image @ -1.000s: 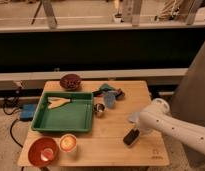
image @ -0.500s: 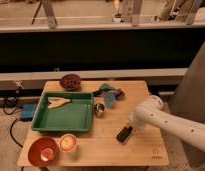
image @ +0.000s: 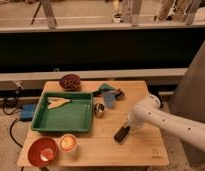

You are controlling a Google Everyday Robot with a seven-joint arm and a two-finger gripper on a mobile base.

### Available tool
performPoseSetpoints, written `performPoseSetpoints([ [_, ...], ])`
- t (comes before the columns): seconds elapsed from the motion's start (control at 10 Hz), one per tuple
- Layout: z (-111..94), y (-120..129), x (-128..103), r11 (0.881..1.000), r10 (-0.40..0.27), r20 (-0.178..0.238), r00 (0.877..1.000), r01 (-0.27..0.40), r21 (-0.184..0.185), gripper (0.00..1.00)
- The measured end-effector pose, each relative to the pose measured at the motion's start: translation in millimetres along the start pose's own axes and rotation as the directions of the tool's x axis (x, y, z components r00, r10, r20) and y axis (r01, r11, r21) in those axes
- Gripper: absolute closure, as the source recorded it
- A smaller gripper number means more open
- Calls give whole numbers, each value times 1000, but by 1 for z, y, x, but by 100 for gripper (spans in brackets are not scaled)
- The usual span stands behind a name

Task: Wipe table surface with eraser

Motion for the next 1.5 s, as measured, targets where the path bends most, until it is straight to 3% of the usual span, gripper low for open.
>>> performPoseSetpoints([
  [0.3,-1,0,-1,1000,-1,2,1000,1,0,100],
  [0.5,3,-7,-15,999,-43,43,998,43,9,100],
  [1.0,2,-7,-19,999,-53,53,997,53,9,100],
  [1.3,3,-16,-71,988,-153,132,979,153,15,100],
  [1.5,3,-21,-110,977,-209,156,965,212,-7,100],
])
